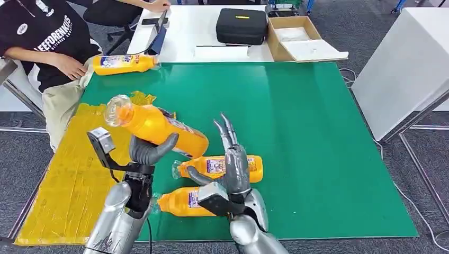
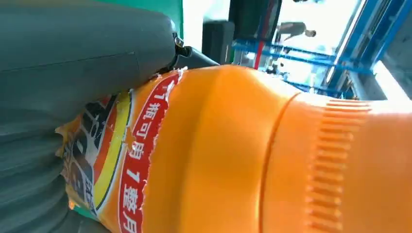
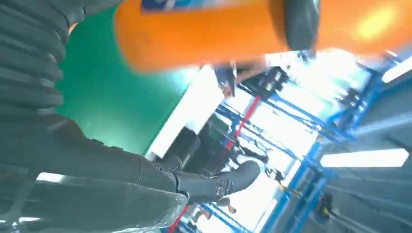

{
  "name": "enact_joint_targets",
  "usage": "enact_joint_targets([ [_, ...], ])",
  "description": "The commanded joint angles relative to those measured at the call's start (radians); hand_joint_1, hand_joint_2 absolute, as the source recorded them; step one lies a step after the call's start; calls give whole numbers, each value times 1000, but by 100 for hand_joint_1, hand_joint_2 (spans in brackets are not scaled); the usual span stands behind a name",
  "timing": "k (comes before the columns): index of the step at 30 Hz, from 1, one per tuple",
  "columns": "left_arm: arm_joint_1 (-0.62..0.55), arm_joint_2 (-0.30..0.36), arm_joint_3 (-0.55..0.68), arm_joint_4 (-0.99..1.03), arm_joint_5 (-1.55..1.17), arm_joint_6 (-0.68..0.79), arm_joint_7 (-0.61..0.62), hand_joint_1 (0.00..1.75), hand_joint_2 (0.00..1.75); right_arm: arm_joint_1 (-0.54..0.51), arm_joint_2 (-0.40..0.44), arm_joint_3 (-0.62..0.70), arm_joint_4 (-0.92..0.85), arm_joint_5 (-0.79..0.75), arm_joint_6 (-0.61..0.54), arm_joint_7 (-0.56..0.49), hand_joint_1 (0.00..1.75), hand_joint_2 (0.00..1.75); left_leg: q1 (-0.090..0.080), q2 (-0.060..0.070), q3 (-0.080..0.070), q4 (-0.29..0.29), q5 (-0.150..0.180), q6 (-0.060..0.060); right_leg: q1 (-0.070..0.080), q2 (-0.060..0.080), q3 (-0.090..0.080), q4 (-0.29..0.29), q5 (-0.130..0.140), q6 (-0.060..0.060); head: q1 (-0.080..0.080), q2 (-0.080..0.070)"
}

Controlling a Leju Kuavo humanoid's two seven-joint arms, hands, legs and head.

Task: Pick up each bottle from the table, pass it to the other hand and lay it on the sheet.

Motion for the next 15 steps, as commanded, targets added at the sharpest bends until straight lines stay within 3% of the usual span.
enact_joint_targets([
  [1, 1, 19, 32, -8, -1, -6, 0, 175, 175, 58, -94, -7, -203, 4, 15, 9, 0, 175, 1, 0, 2, 0, -1, -3, 1, -1, 3, -1, 0, -2, 0, 0],
  [6, 4, 21, 32, -8, -2, -5, -1, 175, 175, 63, -100, -6, -209, 4, 15, 3, 0, 175, 1, 0, 2, 0, 0, -3, 1, -1, 2, -1, 0, -2, 0, 0],
  [10, 41, 36, 47, -31, -58, 77, -53, 175, 175, 180, -194, -20, -396, 32, -21, -14, 0, 175, 1, -1, 3, -1, 0, -2, 1, -2, 3, -2, 0, -1, 0, 0],
  [12, 61, 37, 62, -82, -197, 228, -100, 175, 175, 212, -232, -31, -459, 42, -62, -7, 0, 175, 1, -2, 4, -1, -1, -3, 1, -3, 5, -2, -1, -2, 0, 0],
  [13, 80, 40, 63, -129, -478, 489, -165, 175, 175, 226, -244, -46, -485, 63, -101, -2, 0, 175, 1, -1, 3, 0, -1, -2, 1, -1, 3, -1, -1, -1, 0, 0],
  [15, 104, 49, 62, -180, -799, 716, -121, 175, 175, 233, -260, -55, -511, 77, -134, 3, 0, 175, 2, 0, 8, 0, -4, -5, 2, -1, 9, -2, -3, -3, 0, 0],
])
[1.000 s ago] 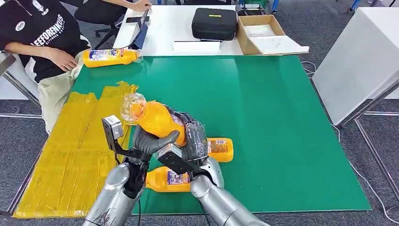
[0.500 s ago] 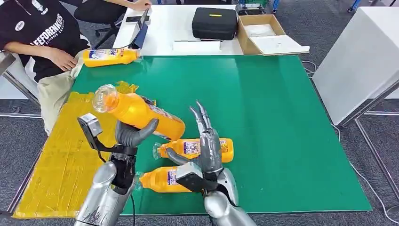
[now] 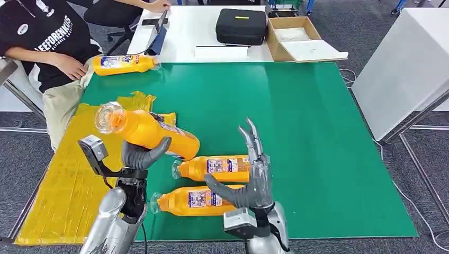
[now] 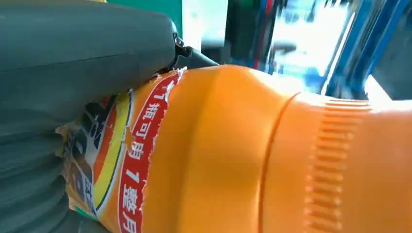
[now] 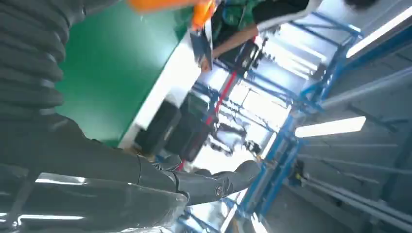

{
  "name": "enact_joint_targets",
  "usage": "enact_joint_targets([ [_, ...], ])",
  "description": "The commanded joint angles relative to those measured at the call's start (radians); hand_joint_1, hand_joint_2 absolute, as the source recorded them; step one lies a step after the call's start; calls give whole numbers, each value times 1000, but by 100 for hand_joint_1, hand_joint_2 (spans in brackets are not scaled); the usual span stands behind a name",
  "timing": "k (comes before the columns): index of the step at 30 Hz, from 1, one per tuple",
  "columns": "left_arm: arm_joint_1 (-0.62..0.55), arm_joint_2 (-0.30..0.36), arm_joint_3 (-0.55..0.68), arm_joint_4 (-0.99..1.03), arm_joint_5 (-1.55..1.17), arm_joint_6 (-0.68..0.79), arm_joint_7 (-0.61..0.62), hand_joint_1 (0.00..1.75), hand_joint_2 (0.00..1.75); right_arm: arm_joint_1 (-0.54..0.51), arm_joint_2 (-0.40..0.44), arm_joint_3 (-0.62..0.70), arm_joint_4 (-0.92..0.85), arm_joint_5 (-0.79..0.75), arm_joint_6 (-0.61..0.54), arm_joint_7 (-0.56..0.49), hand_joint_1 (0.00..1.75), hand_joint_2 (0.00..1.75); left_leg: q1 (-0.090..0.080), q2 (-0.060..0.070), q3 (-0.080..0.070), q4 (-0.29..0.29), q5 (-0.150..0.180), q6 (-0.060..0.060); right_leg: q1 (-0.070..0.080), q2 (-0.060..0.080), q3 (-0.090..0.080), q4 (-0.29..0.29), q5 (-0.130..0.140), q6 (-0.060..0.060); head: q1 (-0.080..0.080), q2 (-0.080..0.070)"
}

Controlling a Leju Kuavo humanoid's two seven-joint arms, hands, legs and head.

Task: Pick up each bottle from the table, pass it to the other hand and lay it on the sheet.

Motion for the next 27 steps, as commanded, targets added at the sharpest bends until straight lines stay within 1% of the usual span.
enact_joint_targets([
  [1, 76, 52, 41, -160, -903, 692, 7, 175, 175, 84, -162, -45, -223, 50, -140, 20, 0, 175, 2, 1, 4, 1, -4, -4, 2, 0, 5, -1, -2, -2, 0, 0],
  [3, 78, 71, 45, -144, -1012, 735, 42, 175, 175, 78, -163, -53, -227, 64, -166, 26, 0, 175, 0, 2, 1, 0, -1, -3, 0, 1, 1, -1, -1, -1, 0, 0],
  [4, 77, 68, 78, -129, -1110, 755, 69, 175, 175, 66, -163, -53, -227, 69, -178, 29, 0, 175, 1, 1, 3, 0, -2, -4, 1, 0, 3, -1, -1, -2, 0, 0],
  [6, 71, 11, 210, -128, -1358, 755, 53, 175, 175, 41, -162, -49, -223, 66, -175, 43, 0, 175, 1, 1, 4, 0, -2, -4, 1, 1, 4, -1, -1, -2, 0, 0],
  [7, 68, 12, 224, -103, -1444, 755, 62, 175, 175, 35, -162, -50, -220, 64, -174, 50, 0, 175, 0, 2, 2, 0, -1, -3, 0, 2, 1, -1, 0, -2, 0, 0],
  [8, 62, 26, 226, -81, -1560, 755, 108, 175, 175, 34, -160, -52, -217, 68, -180, 52, 0, 175, 1, 3, 3, 0, -2, -5, 1, 3, 2, -1, 0, -2, 0, 0],
  [9, 61, 38, 213, -81, -1625, 755, 155, 175, 175, 34, -159, -52, -214, 70, -187, 52, 0, 175, 1, 4, 2, 0, -2, -4, 1, 3, 1, -1, 0, -2, 0, 0],
  [10, 57, 97, 146, -60, -1734, 755, 297, 175, 175, 36, -159, -50, -209, 72, -189, 51, 0, 175, 1, 4, 3, 0, -2, -5, 1, 3, 2, -2, 0, -3, 0, 0],
  [11, 57, 97, 146, -60, -1734, 755, 297, 175, 175, 36, -159, -50, -209, 72, -189, 51, 0, 175, 2, 4, 5, -1, -2, -7, 2, 3, 4, -2, 0, -4, 0, 0],
  [12, 49, 152, 104, -11, -1739, 755, 377, 175, 175, 38, -164, -45, -205, 67, -189, 49, 0, 175, 1, 1, 4, -1, -1, -5, 1, -1, 3, -2, 0, -3, 0, 0],
  [13, 46, 244, 36, 13, -1739, 755, 483, 175, 175, 38, -168, -45, -201, 63, -189, 43, 0, 175, 1, 0, 3, -2, 0, -4, 0, 0, 2, -2, 0, -2, 0, 0],
  [14, 44, 281, 0, 25, -1739, 755, 534, 175, 175, 39, -167, -50, -200, 61, -189, 36, 0, 175, 1, 1, 5, -2, -1, -5, 1, 0, 4, -2, 0, -3, 0, 0],
  [16, 44, 281, 0, 25, -1739, 755, 534, 175, 175, 39, -167, -50, -200, 61, -189, 36, 0, 175, 2, 2, 7, -2, -1, -6, 2, 1, 5, -2, -1, -4, 0, 0],
  [18, 44, 281, 0, 25, -1739, 755, 534, 175, 175, 39, -167, -50, -200, 61, -189, 36, 0, 175, 2, 2, 3, -1, 0, -4, 2, 1, 2, -1, 0, -2, 0, 0],
  [20, 44, 281, 0, 25, -1739, 755, 534, 175, 175, 39, -167, -50, -200, 61, -189, 36, 0, 175, 4, 2, 6, -1, -1, -6, 3, 0, 5, -1, -1, -3, 0, 0],
  [21, 47, 297, -20, 33, -1739, 755, 562, 175, 175, 41, -164, -60, -199, 64, -189, 29, 0, 175, 3, 1, 4, -1, 0, -4, 2, -1, 3, -1, -1, -2, 0, 0],
  [23, 45, 308, -27, 54, -1739, 755, 571, 175, 175, 49, -159, -74, -202, 71, -189, 20, 0, 175, 3, 1, 3, -1, 0, -4, 2, 0, 2, -1, 0, -2, 0, 0],
  [24, 37, 342, -69, 73, -1739, 755, 619, 175, 175, 52, -160, -77, -205, 71, -189, 19, 0, 175, 4, 1, 5, -1, -1, -5, 3, 0, 4, -1, -1, -2, 0, 0],
  [25, 21, 386, -140, 109, -1739, 755, 696, 175, 175, 58, -161, -83, -212, 71, -189, 16, 0, 175, 3, 1, 3, -1, 0, -4, 2, 1, 2, -1, 0, -2, 0, 0],
  [26, 4, 411, -195, 146, -1739, 755, 757, 175, 175, 66, -161, -92, -218, 77, -189, 12, 0, 175, 2, 1, 3, -1, 0, -4, 1, 0, 2, -1, 0, -2, 0, 0],
  [27, -8, 409, -216, 196, -1739, 755, 783, 175, 175, 72, -164, -96, -223, 78, -189, 9, 0, 175, 3, 0, 4, -1, 0, -5, 2, -1, 4, -1, -1, -3, 0, 0],
])
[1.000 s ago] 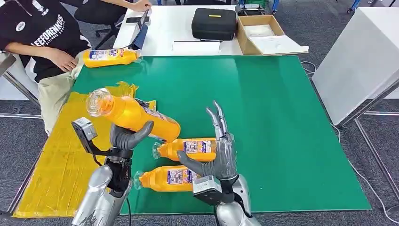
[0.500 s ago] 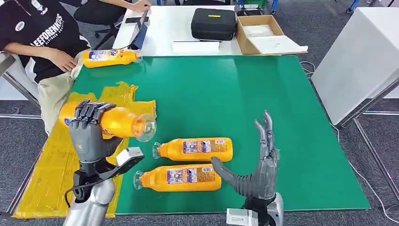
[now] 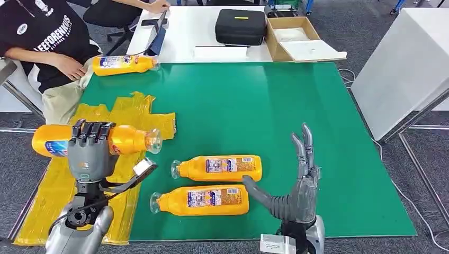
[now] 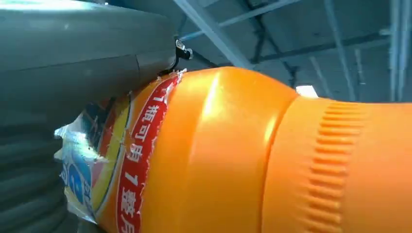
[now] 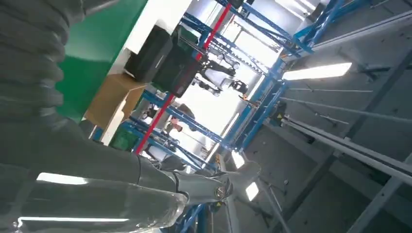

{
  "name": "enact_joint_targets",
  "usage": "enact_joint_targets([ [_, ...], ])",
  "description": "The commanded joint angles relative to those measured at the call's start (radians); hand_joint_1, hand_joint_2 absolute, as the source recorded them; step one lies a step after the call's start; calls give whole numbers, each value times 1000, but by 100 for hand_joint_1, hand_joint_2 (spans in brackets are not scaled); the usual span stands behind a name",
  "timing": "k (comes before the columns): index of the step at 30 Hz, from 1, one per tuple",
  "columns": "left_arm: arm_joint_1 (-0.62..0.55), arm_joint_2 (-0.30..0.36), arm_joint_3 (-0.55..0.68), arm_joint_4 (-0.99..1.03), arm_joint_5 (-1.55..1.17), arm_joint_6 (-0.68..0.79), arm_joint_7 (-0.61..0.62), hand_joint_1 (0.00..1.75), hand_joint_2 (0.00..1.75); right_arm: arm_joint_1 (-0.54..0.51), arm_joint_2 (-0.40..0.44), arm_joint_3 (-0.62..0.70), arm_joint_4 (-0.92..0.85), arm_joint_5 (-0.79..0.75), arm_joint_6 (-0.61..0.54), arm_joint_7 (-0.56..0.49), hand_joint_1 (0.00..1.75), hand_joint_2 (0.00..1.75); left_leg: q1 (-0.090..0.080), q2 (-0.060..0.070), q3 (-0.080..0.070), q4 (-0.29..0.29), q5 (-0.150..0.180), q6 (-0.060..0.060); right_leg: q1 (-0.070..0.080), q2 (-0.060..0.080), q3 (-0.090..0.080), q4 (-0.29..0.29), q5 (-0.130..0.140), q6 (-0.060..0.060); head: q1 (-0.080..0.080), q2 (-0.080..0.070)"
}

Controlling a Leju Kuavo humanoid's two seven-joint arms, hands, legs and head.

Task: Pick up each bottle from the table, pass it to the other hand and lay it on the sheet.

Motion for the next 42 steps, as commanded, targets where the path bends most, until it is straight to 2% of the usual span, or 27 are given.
enact_joint_targets([
  [1, -97, 167, -250, 287, 0, 3, 237, 175, 175, 17, -22, -47, -12, 7, -44, -31, 0, 175, 0, -3, 3, -1, 0, -3, 0, -3, 3, -1, -1, -2, 0, 0],
  [2, -125, 191, -298, 359, 0, 3, 294, 175, 175, 28, -25, -52, -13, 10, -44, -41, 0, 175, 0, -2, 2, -1, 0, -2, 0, -3, 2, -1, -1, -1, 0, 0],
  [4, -119, 149, -223, 409, 0, 3, 244, 175, 175, 45, -28, -55, -11, 14, -44, -55, 0, 175, 0, -4, 4, -2, 0, -3, 0, -4, 4, -2, -1, -2, 0, 0],
  [7, -127, 142, -212, 457, 0, 3, 245, 175, 175, 46, -30, -52, -3, 15, -44, -63, 0, 175, 0, -1, 3, -1, 0, -2, 0, -1, 3, -2, 0, -1, 0, 0],
  [11, -140, 76, -88, 543, 0, 3, 149, 175, 175, 33, -32, -43, 7, 19, -44, -41, 0, 175, 1, 1, 5, -1, -1, -4, 1, 0, 5, -2, -1, -2, 0, 0],
  [14, -166, 58, -74, 620, 0, 3, 146, 175, 175, 22, -36, -35, 20, 13, -44, -34, 0, 175, 0, 0, 3, -1, 0, -3, 0, -1, 3, -2, 0, -1, 0, 0],
  [17, -193, 44, -60, 661, 0, 3, 127, 175, 175, 7, -39, -27, 34, 12, -44, -31, 0, 175, 1, -1, 7, -1, -1, -6, 2, -2, 8, -3, -1, -3, 0, 0],
  [18, -193, 44, -60, 661, 0, 3, 127, 175, 175, 7, -39, -27, 34, 12, -44, -31, 0, 175, 0, 0, 3, -1, 0, -3, 1, -1, 3, -2, 0, -1, 0, 0],
  [27, -228, 15, -25, 710, 6, 3, 98, 175, 175, -5, -38, -11, 38, 18, -44, -13, 0, 175, 1, -2, 3, 0, -1, -4, 1, -2, 4, -2, -1, -2, 0, 0],
  [28, -225, 10, -15, 710, 0, 3, 96, 134, 175, -6, -38, -6, 37, 21, -44, -7, 0, 175, 0, -1, 2, -1, 0, -3, 1, -1, 3, -2, 0, -1, 0, 0],
  [29, -216, 5, 2, 691, 0, 3, 93, 0, 175, -8, -39, -1, 36, 24, -44, 0, 0, 175, 1, -1, 4, 0, -1, -4, 1, -1, 5, -2, -1, -2, 0, 0],
  [42, -172, -37, 115, 657, 63, 3, 0, 0, 175, -30, -40, -14, 75, 136, -10, 120, 0, 175, 1, 2, 4, -1, -1, -4, 1, 1, 4, -2, 0, -2, 0, 0],
])
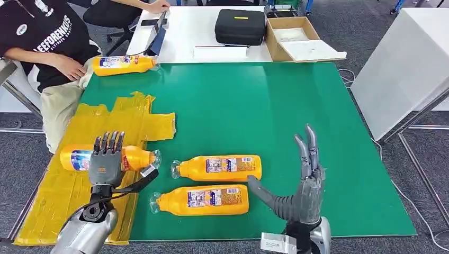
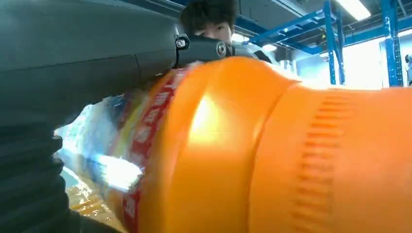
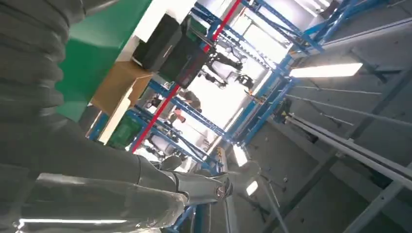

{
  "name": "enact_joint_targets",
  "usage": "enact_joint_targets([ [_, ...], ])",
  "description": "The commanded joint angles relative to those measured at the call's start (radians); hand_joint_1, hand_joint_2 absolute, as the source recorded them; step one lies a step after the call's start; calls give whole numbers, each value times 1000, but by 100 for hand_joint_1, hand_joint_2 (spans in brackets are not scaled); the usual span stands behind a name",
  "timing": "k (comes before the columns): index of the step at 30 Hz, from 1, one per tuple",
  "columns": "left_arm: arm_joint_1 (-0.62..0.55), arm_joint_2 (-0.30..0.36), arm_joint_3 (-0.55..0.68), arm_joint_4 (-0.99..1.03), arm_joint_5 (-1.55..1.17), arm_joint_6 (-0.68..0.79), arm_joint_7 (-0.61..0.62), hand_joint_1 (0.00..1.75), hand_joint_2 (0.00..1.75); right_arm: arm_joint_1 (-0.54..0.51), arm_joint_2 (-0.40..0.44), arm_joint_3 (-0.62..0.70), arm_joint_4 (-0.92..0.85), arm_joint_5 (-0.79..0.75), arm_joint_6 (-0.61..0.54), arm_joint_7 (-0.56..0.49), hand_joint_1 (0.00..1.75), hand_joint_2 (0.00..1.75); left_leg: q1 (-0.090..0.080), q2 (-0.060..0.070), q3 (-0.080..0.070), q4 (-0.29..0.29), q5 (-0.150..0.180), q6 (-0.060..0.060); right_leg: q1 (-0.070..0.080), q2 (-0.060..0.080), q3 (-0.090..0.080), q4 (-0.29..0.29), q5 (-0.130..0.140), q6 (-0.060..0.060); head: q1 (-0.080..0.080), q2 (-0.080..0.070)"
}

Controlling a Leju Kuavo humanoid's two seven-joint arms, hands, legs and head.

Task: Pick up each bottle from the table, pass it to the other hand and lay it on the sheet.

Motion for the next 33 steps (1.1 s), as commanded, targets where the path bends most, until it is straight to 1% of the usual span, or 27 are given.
enact_joint_targets([
  [1, -5, -58, 107, 40, 45, 1, -59, 0, 175, -46, -17, 0, 91, 72, -2, 79, 0, 175, 0, 0, 2, -1, 0, -2, 0, 0, 3, -1, 0, -1, 0, 0],
  [2, -9, -64, 112, 40, 54, 1, -69, 0, 175, -50, -18, -5, 96, 81, 6, 91, 0, 175, 1, 1, 5, -1, -1, -4, 1, -1, 5, -2, -1, -2, 0, 0],
  [4, -13, -73, 120, 35, 64, 1, -83, 0, 175, -55, -19, -9, 101, 111, 24, 118, 0, 175, 0, 0, 2, -1, 0, -2, 0, -1, 2, -1, 0, -1, 0, 0],
  [5, -16, -81, 123, 32, 78, 1, -98, 0, 175, -56, -24, -11, 103, 122, 31, 129, 0, 175, 1, -1, 4, -1, -1, -4, 1, -2, 5, -2, -1, -2, 0, 0],
  [7, -16, -96, 123, 17, 95, 1, -122, 0, 175, -45, -30, -18, 98, 147, 34, 149, 0, 175, 1, -1, 2, -1, 0, -2, 1, -1, 3, -1, 0, -1, 0, 0],
  [9, -14, -106, 115, 6, 104, 1, -129, 0, 175, -34, -33, -21, 85, 163, 35, 162, 0, 175, 2, -2, 5, 0, -1, -5, 2, -4, 7, -2, -2, -3, 0, 0],
  [10, -15, -109, 106, 4, 105, 1, -127, 0, 175, -32, -34, -22, 79, 173, 37, 171, 0, 175, 0, -2, 2, -1, 0, -2, 0, -3, 2, -1, 0, -1, 0, 0],
  [11, -15, -111, 101, -3, 104, -4, -122, 0, 175, -31, -35, -22, 77, 175, 38, 173, 0, 175, 1, -3, 4, 0, -1, -4, 1, -4, 6, -2, -1, -2, 0, 0],
  [12, -15, -111, 101, -3, 104, -4, -122, 0, 175, -31, -35, -22, 77, 175, 38, 173, 0, 175, 0, -3, 1, 0, 0, -2, 0, -3, 2, -1, -1, -1, 0, 0],
  [16, -10, -110, 92, -16, 119, -2, -128, 0, 175, -36, -34, -22, 78, 188, 46, 185, 0, 175, 0, -1, 2, 0, 0, -2, 1, -1, 2, -1, 0, -1, 0, 0],
  [19, 37, -132, 51, -150, 220, -39, -187, 0, 175, -67, -43, -28, 93, 289, 103, 271, 0, 175, 1, -1, 4, 0, -2, -5, 1, -3, 6, -1, -2, -3, 0, 0],
  [22, 99, -151, -23, -339, 387, -85, -277, 0, 175, -129, -46, -43, 138, 454, 173, 384, 0, 175, 1, 0, 0, 1, 0, -2, 1, 0, 0, 0, 0, -1, 0, 0],
  [23, 118, -153, -60, -404, 437, -92, -301, 0, 175, -156, -45, -47, 160, 489, 207, 411, 0, 175, 2, 1, 4, 2, -3, -5, 2, -1, 5, 0, -2, -3, 0, 0],
  [24, 127, -154, -83, -438, 468, -99, -313, 0, 175, -170, -43, -49, 173, 498, 223, 419, 0, 175, 1, 1, 0, 1, -1, -3, 1, 0, 1, 0, 0, -1, -1, 0],
  [25, 136, -154, -113, -478, 550, -119, -362, 0, 175, -186, -43, -54, 187, 527, 254, 441, 0, 175, 1, 1, 2, 2, -2, -4, 1, -1, 3, 0, -1, -2, 0, 0],
  [26, 143, -155, -133, -508, 584, -131, -377, 0, 175, -202, -42, -55, 202, 548, 262, 451, 0, 175, 1, 0, 1, 2, -1, -3, 1, -1, 2, -1, 0, -1, 0, 0],
  [30, 144, -157, -139, -518, 586, -133, -374, 0, 175, -206, -41, -58, 210, 547, 262, 451, 0, 175, 0, 0, 0, 0, 0, -2, 0, -1, 1, -1, 0, -1, 0, 0],
  [31, 145, -154, -138, -517, 586, -133, -374, 0, 175, -203, -41, -58, 211, 547, 262, 451, 0, 175, 1, 0, 3, 1, -1, -3, 1, -1, 4, -1, 0, -2, 0, 0],
  [33, 145, -152, -137, -516, 586, -133, -374, 0, 175, -202, -41, -57, 211, 547, 262, 451, 0, 175, 0, -1, 1, 0, 0, -2, 0, -1, 2, -1, 0, -1, 0, 0],
])
